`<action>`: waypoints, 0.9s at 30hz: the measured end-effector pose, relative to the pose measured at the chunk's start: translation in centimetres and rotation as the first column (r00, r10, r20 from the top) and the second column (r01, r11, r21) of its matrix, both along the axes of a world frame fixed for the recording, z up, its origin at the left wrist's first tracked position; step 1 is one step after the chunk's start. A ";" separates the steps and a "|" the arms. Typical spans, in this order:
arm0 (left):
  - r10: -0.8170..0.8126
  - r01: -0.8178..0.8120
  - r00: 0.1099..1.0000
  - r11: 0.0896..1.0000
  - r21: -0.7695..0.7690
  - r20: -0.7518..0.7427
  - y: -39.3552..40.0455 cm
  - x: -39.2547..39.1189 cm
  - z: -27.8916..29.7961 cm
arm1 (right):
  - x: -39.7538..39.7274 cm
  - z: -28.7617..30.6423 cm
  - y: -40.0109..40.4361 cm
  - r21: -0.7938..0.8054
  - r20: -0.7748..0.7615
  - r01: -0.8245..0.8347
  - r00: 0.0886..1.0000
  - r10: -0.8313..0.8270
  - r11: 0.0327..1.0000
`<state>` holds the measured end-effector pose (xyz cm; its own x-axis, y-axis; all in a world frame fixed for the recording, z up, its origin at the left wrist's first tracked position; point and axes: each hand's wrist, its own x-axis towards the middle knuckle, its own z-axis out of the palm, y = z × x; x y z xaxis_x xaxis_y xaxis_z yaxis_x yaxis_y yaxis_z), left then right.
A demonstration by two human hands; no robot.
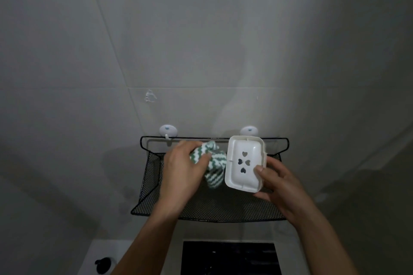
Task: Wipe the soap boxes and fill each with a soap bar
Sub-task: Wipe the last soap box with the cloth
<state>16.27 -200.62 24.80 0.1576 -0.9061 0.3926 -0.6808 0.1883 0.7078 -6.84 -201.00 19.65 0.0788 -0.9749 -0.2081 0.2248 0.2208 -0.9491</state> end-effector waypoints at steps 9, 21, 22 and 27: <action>0.031 -0.036 0.998 0.993 -0.110 -0.052 0.1 -3.5 1.3 | 2.6 0.6 -0.2 -0.069 0.001 -0.114 0.993 0.115 0.991; -0.079 0.074 0.971 0.997 0.029 0.227 0.2 -4.1 0.9 | 2.3 1.2 -0.3 -0.123 -0.008 -0.128 0.992 0.128 0.984; -0.094 0.092 0.962 0.996 0.017 0.256 0.2 -4.2 1.1 | 2.2 1.2 -0.3 -0.123 -0.008 -0.133 0.991 0.133 0.983; -0.185 0.201 0.909 0.980 -0.003 0.374 0.2 -4.9 1.4 | 2.3 0.9 -0.3 -0.115 -0.001 -0.158 0.987 0.159 0.981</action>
